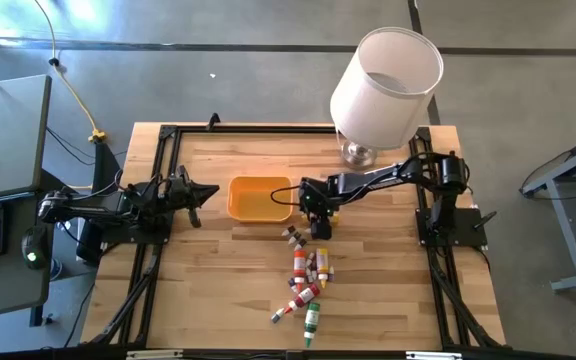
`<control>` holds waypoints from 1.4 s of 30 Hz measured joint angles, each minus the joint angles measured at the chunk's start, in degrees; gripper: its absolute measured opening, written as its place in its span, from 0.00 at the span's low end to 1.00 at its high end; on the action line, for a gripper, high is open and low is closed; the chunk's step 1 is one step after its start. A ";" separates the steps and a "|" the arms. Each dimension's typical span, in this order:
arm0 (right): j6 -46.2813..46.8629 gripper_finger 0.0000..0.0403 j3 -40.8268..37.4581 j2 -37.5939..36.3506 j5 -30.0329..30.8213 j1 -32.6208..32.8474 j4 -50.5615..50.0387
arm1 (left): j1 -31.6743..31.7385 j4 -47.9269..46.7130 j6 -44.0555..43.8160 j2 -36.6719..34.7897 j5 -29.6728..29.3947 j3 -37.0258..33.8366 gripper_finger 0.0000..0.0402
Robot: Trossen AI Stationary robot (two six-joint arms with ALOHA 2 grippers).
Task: Pick & Place food coloring
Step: Put the large yellow food coloring bottle into the yellow bin
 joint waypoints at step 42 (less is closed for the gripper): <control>-10.03 0.36 3.54 -8.34 1.38 -0.17 36.25 | 0.01 0.09 -0.02 -0.01 0.05 0.00 0.00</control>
